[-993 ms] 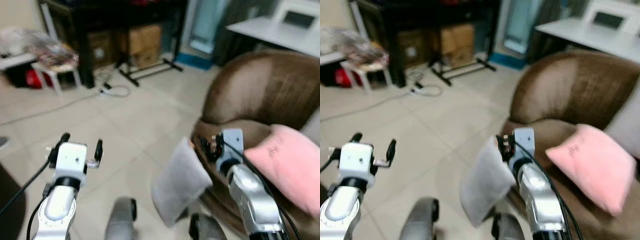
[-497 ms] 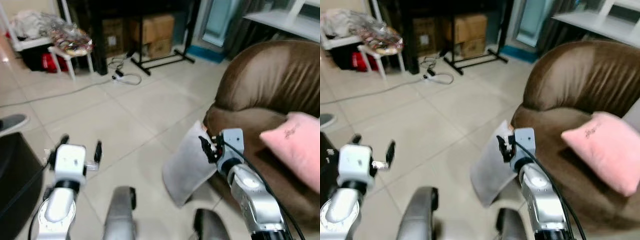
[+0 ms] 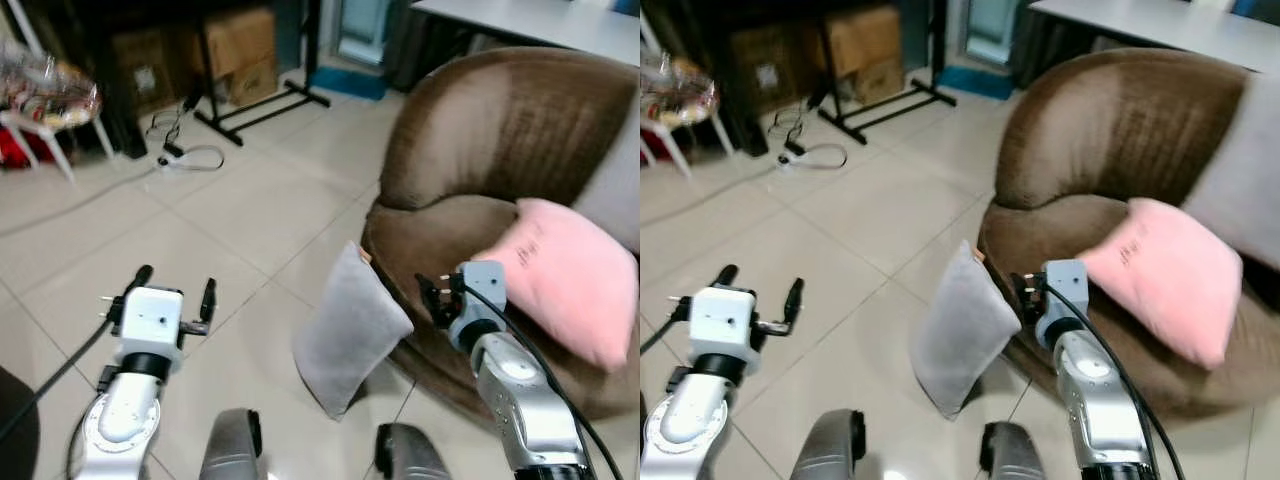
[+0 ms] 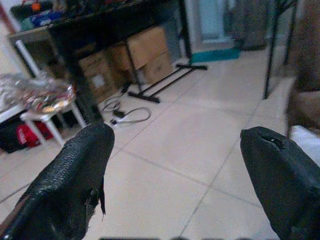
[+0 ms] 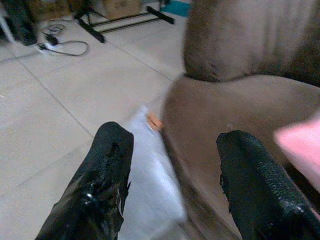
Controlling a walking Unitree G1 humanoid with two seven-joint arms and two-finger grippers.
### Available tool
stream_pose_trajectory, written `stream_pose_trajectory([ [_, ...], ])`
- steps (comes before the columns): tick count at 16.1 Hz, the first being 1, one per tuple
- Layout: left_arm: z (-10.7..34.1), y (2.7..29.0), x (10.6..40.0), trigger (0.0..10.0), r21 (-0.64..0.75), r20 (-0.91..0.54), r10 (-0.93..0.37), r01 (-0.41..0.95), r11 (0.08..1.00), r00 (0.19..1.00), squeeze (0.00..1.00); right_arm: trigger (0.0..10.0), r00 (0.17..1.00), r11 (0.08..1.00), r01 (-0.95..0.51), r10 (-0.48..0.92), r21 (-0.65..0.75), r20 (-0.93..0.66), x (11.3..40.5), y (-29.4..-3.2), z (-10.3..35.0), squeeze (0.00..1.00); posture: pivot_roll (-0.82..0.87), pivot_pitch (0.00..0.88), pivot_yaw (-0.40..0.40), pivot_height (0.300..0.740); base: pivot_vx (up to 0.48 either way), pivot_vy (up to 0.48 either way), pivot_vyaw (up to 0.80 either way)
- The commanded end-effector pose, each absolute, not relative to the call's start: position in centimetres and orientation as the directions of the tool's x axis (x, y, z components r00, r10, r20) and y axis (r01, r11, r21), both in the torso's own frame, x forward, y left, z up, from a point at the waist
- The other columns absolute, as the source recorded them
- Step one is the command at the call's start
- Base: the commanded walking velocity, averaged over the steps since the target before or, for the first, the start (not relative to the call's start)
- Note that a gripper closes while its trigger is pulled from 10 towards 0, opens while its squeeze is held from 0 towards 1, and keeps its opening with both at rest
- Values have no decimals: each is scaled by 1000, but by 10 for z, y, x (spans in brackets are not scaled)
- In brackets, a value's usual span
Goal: Move the pillow to the sofa from floor
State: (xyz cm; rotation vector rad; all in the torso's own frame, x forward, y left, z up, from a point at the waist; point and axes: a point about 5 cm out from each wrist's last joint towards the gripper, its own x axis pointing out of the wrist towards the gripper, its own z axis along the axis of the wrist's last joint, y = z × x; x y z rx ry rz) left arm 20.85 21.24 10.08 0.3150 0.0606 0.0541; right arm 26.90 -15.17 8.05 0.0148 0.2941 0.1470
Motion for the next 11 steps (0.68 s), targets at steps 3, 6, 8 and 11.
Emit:
stream_pose_trajectory([
  [3,105,205,213,10000,296,-28,36,-26,955,999,0,10000,945,990,-136,139,31,-296,268,-155,80,0,41,0,-62,605,320,0,0],
  [6,105,205,214,10000,296,-26,36,-27,955,999,0,10000,943,988,-155,152,15,-295,269,-154,80,0,42,0,-64,605,316,0,0],
  [8,105,206,214,10000,295,-25,37,-28,955,999,0,10000,940,983,-181,172,-4,-295,269,-152,81,0,43,0,-65,605,319,0,0],
  [11,105,206,214,10000,296,-24,37,-28,955,999,0,10000,940,985,-170,164,6,-300,271,-152,80,0,47,0,-70,605,319,0,533],
])
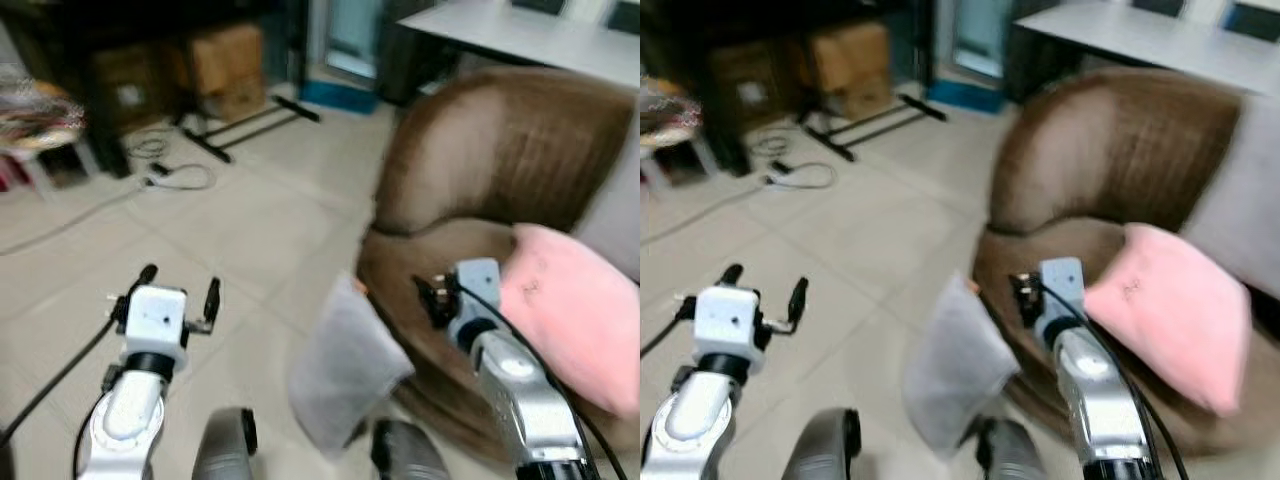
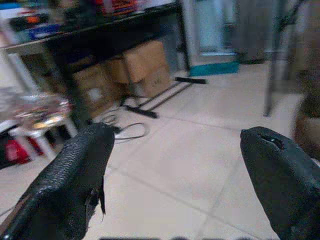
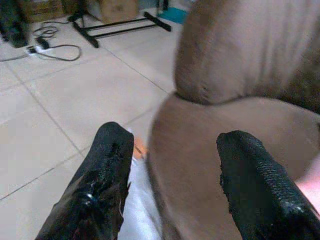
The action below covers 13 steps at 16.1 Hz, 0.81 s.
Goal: Move the pillow to the sofa from floor
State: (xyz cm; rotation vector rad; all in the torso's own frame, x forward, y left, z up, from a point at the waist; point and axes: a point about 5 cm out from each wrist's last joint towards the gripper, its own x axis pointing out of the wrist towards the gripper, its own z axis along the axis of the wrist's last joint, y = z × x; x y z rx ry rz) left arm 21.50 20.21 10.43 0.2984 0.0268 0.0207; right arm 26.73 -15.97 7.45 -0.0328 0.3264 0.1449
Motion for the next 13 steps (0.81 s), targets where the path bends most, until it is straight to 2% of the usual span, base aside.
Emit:
stream_pose_trajectory([
  [1,105,206,214,10000,298,-25,36,-27,954,999,0,10000,940,987,-160,157,15,-304,271,-153,79,0,49,0,-69,605,319,0,0],
  [6,104,206,216,10000,311,-29,25,-15,950,999,0,10000,937,987,-162,159,15,-310,274,-156,77,0,51,0,-62,605,294,0,0],
  [8,104,206,216,10000,319,-33,19,-8,948,999,0,10000,932,984,-174,175,31,-317,274,-156,76,0,52,0,-60,605,0,0,0],
  [13,104,202,223,10000,327,-55,-74,88,941,996,0,10000,905,970,-231,245,82,-348,283,-152,60,0,57,0,-48,560,0,0,0],
])
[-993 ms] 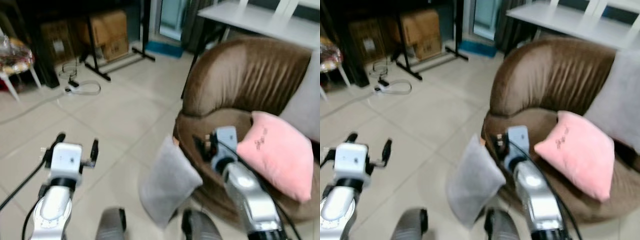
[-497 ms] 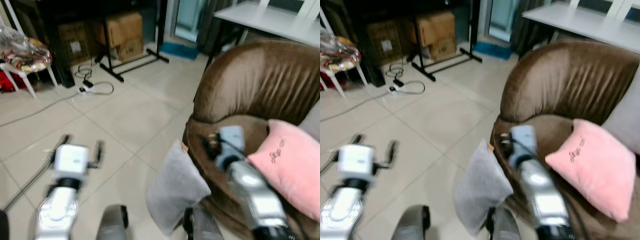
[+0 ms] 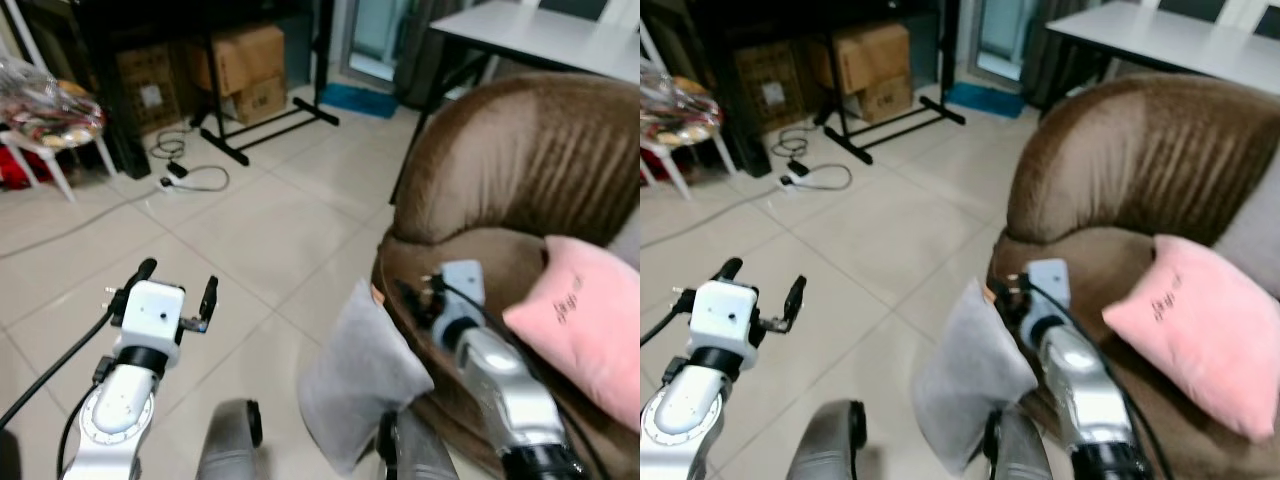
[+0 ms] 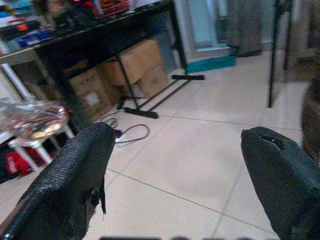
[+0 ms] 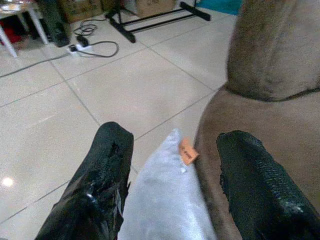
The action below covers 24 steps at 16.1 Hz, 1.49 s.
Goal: Move the pillow to the sofa from floor
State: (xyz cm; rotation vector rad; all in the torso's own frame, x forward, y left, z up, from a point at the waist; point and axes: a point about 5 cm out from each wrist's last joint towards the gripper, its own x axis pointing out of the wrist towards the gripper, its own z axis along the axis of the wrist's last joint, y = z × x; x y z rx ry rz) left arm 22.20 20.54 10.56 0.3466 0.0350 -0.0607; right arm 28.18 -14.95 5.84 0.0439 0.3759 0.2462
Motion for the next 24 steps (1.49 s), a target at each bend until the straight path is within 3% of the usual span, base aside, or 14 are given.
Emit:
stream_pose_trajectory([
  [1,103,202,225,10000,324,-65,-95,111,939,993,0,10000,893,966,-243,257,84,-369,286,-149,53,0,59,14,-48,550,0,0,0],
  [9,102,204,219,10000,364,-154,-243,284,887,958,0,10000,860,962,-260,269,82,-434,312,-120,29,0,104,196,-52,480,0,0,0],
  [10,102,200,217,10000,360,-165,-283,325,875,945,0,10000,874,968,-237,248,78,-417,315,-119,30,1000,110,216,-56,480,0,0,0],
  [12,104,197,214,10000,354,-174,-323,365,861,930,0,10000,892,974,-202,225,100,-392,319,-118,32,1000,115,230,-62,480,0,0,0],
  [15,110,185,199,10000,295,-222,-504,550,781,835,0,10000,947,994,-112,101,-18,-304,331,-130,42,1000,147,287,-78,480,0,0,0],
  [18,116,190,194,10000,302,-256,-542,599,742,801,0,10000,937,991,-54,10,-119,-349,337,-138,43,1000,198,307,-88,480,0,0,0],
  [19,116,191,194,10000,299,-263,-549,608,735,793,0,10000,928,991,-46,-4,-125,-374,337,-140,41,220,205,309,-90,480,0,0,0],
  [20,118,192,192,10000,288,-279,-566,630,721,775,0,10000,895,990,-58,-6,-129,-446,334,-140,33,0,210,315,-89,480,0,0,0],
  [21,119,193,190,10000,274,-292,-580,647,711,761,0,10000,876,992,-62,2,-109,-481,330,-139,28,0,212,318,-88,480,0,0,0],
  [22,119,194,190,10000,272,-297,-583,652,708,756,0,7020,874,995,-46,-3,-89,-487,329,-139,26,0,214,317,-86,480,0,0,0],
  [23,120,195,190,10000,271,-301,-585,656,705,753,0,2784,874,997,-22,-15,-70,-486,329,-140,26,0,215,317,-87,480,0,0,0],
  [24,121,195,193,10000,281,-298,-582,652,704,757,0,0,880,1000,10,-21,-25,-474,329,-141,26,0,217,310,-86,480,0,0,0],
])
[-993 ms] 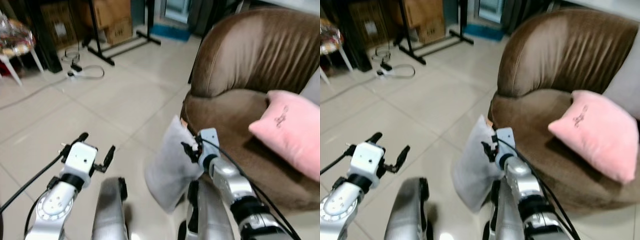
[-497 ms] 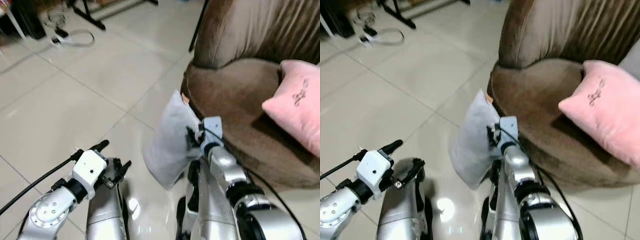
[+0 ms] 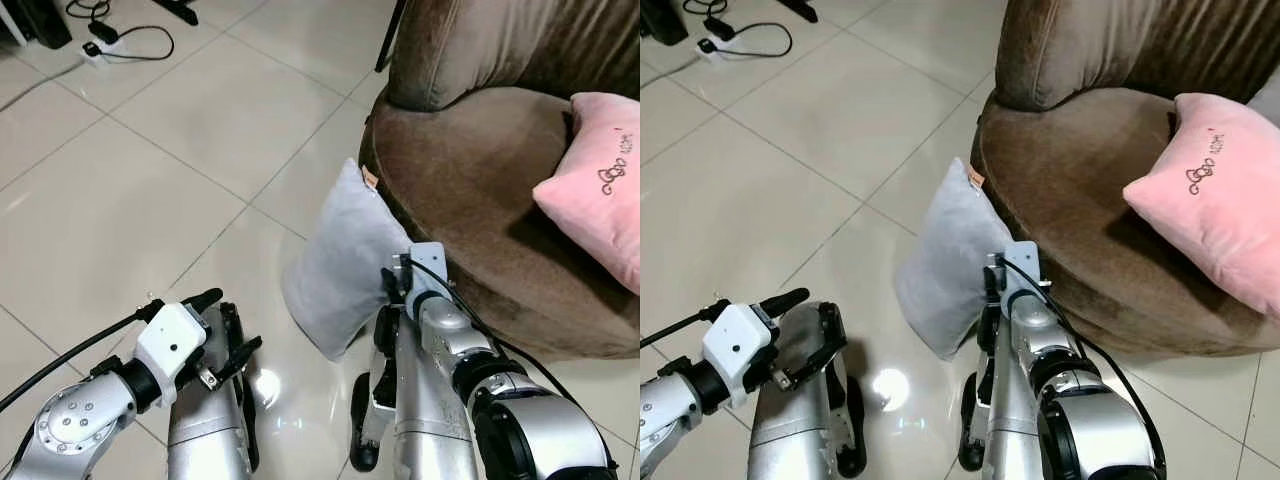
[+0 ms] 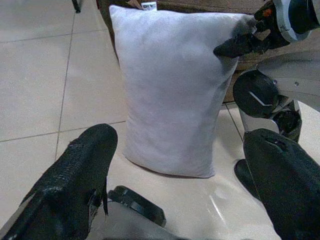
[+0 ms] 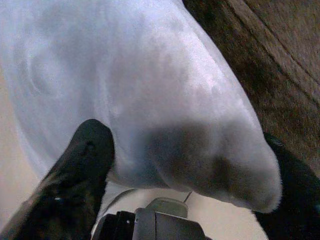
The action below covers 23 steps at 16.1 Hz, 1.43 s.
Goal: Move the pillow to the sofa from floor
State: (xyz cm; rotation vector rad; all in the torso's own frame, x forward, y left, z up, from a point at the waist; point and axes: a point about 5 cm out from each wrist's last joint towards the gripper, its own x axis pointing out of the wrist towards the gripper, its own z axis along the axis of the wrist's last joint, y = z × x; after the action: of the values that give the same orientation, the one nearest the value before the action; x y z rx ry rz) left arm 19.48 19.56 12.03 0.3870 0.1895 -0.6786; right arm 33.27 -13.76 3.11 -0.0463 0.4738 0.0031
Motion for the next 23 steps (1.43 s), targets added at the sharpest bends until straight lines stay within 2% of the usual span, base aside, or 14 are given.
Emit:
stream_pose_trajectory([
  [1,122,194,194,10000,282,-296,-583,653,703,756,0,0,884,1000,11,-11,-4,-467,329,-140,26,0,219,307,-84,480,0,0,0],
  [10,128,197,206,10000,287,-284,-587,651,703,758,0,0,904,999,1,22,54,-428,331,-137,31,0,236,263,-70,480,0,0,0],
  [17,126,196,210,10000,250,-307,-625,694,675,718,0,0,902,998,-23,48,65,-429,333,-131,33,0,244,210,-69,480,0,0,0],
  [19,126,196,214,10000,251,-304,-627,695,674,718,0,0,898,995,-64,92,78,-430,335,-125,34,0,239,189,-70,480,0,0,0],
  [21,124,198,219,10000,257,-293,-619,683,683,729,0,0,896,991,-98,126,86,-426,336,-121,36,0,229,154,-76,480,0,0,0],
  [23,120,200,227,10000,264,-263,-588,643,719,765,0,0,896,987,-119,155,111,-416,337,-117,38,0,206,77,-79,480,0,0,0],
])
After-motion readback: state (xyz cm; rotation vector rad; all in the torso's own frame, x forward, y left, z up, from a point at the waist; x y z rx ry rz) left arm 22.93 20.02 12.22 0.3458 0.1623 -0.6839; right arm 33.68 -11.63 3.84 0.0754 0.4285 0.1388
